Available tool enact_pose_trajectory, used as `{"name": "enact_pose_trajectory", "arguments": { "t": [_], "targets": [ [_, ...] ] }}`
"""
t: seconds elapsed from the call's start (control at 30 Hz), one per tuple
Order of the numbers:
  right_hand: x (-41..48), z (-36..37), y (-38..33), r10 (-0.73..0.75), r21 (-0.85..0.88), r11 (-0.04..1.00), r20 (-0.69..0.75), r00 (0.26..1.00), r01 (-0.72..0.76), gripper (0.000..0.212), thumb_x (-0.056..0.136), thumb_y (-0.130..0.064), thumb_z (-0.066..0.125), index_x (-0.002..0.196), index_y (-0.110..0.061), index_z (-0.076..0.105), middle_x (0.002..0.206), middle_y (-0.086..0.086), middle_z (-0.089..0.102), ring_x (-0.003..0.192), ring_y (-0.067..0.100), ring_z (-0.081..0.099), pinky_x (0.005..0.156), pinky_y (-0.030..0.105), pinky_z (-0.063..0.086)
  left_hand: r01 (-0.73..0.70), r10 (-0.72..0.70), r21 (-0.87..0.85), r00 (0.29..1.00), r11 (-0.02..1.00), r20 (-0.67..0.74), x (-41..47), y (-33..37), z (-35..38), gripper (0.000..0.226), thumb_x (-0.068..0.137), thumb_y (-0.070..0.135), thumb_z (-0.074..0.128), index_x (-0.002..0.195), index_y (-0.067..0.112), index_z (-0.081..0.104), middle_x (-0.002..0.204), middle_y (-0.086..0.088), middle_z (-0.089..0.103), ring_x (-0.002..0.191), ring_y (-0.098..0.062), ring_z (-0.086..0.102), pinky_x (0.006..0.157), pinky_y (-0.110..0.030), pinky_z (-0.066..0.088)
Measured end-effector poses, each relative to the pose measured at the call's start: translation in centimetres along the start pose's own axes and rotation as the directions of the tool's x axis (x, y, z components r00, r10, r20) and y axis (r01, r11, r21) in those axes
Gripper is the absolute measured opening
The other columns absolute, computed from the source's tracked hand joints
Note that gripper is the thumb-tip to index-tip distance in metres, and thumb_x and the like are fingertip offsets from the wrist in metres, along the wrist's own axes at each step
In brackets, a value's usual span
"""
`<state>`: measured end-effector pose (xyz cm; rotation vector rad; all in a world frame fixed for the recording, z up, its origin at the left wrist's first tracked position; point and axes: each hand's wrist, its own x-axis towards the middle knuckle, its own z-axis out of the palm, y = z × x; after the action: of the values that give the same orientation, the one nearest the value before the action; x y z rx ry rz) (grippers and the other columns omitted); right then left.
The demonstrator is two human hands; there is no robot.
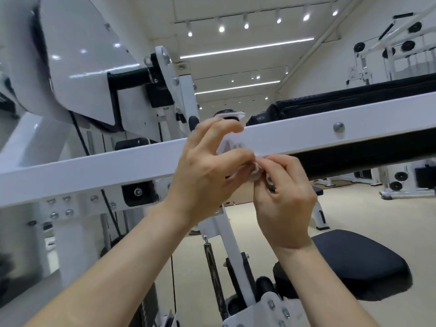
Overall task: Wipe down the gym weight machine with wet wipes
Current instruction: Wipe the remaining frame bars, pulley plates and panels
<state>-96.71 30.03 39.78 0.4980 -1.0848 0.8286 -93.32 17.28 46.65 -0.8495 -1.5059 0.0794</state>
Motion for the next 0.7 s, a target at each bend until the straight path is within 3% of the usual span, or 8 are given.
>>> {"name": "enact_pose_trajectory", "arguments": {
  "t": [0.1,0.23,0.33,0.43,0.5,0.63,0.7],
  "targets": [
    [0.6,0.1,-1.2,-0.093,-0.018,0.995,0.029,0.995,0.093,0.039,0.103,-0.021,0.046,0.086,0.003,0.073,0.081,0.016,0.065,0.071,0.029,0.061,0.064,0.037,0.052,0.097,-0.097,0.003,0.994,0.995,-0.051,-1.1,-0.9,-1.6,0.011,0.082,0.022,0.077,0.081,0.011,0.076,0.104,-0.015,0.063,0.102,-0.026,0.049,0.081,-0.029,0.044],
    [2.3,1.5,-3.7,-0.268,-0.017,0.961,0.175,0.947,0.275,0.017,0.096,-0.011,0.062,0.091,-0.001,0.075,0.084,0.013,0.067,0.076,0.029,0.060,0.065,0.037,0.051,0.241,-0.234,0.049,0.965,0.969,-0.120,-2.4,-2.2,-4.2,0.009,0.080,0.015,0.077,0.080,0.007,0.074,0.090,-0.010,0.061,0.086,-0.022,0.052,0.071,-0.027,0.045],
    [3.0,4.1,-6.1,-0.342,-0.007,0.933,0.289,0.894,0.359,0.012,0.093,-0.007,0.062,0.090,-0.003,0.073,0.088,0.010,0.068,0.085,0.029,0.061,0.068,0.036,0.050,0.359,-0.352,0.042,0.929,0.933,-0.113,-3.7,-3.8,-6.7,0.010,0.082,0.017,0.074,0.082,0.007,0.073,0.092,-0.002,0.058,0.086,-0.022,0.056,0.073,-0.028,0.047],
    [1.1,5.3,-8.0,-0.411,0.030,0.896,0.431,0.803,0.442,0.033,0.098,-0.005,0.040,0.116,0.003,0.066,0.119,0.022,0.066,0.117,0.038,0.058,0.095,0.043,0.051,0.472,-0.463,0.050,0.876,0.880,-0.133,-6.1,-4.9,-9.6,0.007,0.080,0.015,0.073,0.085,0.010,0.071,0.098,-0.006,0.058,0.090,-0.020,0.057,0.077,-0.026,0.049],
    [-0.2,5.4,-8.5,-0.397,-0.005,0.883,0.525,0.752,0.470,0.046,0.096,-0.006,0.032,0.136,0.007,0.050,0.142,0.025,0.049,0.138,0.038,0.040,0.112,0.046,0.037,0.507,-0.500,0.010,0.852,0.862,-0.155,-7.5,-4.2,-10.6,0.017,0.079,0.008,0.070,0.096,0.010,0.069,0.103,-0.009,0.057,0.093,-0.021,0.059,0.078,-0.027,0.053],
    [-0.6,6.3,-10.3,-0.357,0.019,0.903,0.589,0.725,0.429,0.052,0.094,-0.013,0.035,0.141,0.007,0.042,0.151,0.023,0.037,0.145,0.034,0.027,0.120,0.045,0.019,0.382,-0.375,0.065,0.922,0.922,-0.101,-8.5,-3.5,-9.7,0.034,0.078,0.000,0.072,0.112,0.001,0.067,0.109,-0.011,0.061,0.099,-0.027,0.062,0.085,-0.041,0.054],
    [-0.2,6.4,-10.3,-0.324,0.117,0.943,0.535,0.780,0.312,0.050,0.091,-0.011,0.037,0.136,0.004,0.051,0.146,0.020,0.046,0.142,0.031,0.035,0.120,0.046,0.021,0.373,-0.355,0.122,0.923,0.920,-0.148,-8.5,-4.1,-9.1,0.030,0.081,0.002,0.072,0.110,0.001,0.068,0.108,-0.010,0.063,0.097,-0.027,0.062,0.083,-0.044,0.054]
  ]
}}
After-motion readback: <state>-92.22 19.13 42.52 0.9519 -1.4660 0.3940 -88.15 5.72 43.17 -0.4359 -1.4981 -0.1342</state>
